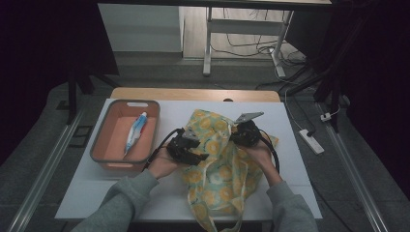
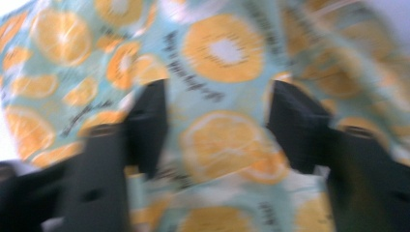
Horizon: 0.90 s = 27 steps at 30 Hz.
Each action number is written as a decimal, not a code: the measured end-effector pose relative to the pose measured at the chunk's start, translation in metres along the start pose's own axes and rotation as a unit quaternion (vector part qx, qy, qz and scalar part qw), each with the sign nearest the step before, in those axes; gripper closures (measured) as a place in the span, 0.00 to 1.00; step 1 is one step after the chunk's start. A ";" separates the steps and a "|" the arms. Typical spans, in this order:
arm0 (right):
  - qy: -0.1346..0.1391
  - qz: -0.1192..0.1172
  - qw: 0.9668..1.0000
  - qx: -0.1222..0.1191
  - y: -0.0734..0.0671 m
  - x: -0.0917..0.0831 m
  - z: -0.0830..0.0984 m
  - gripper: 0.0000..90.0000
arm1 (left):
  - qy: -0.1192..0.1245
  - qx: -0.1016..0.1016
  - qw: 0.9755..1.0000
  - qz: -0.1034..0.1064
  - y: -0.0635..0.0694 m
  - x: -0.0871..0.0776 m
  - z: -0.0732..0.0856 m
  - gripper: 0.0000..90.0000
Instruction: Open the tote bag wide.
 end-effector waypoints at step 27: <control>0.025 -0.004 1.000 0.008 0.007 -0.030 0.002 0.99 | -0.010 -0.025 0.998 -0.061 -0.031 -0.021 0.013 0.99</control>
Point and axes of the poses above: each handheld gripper's, and its own axes: x roughly forward along the jaws, z roughly out of its underside, y roughly to its right, the point moved 3 cm from there along x, roughly forward along the jaws, and after that the axes turned 10 degrees about x, right-handed, at the moved point
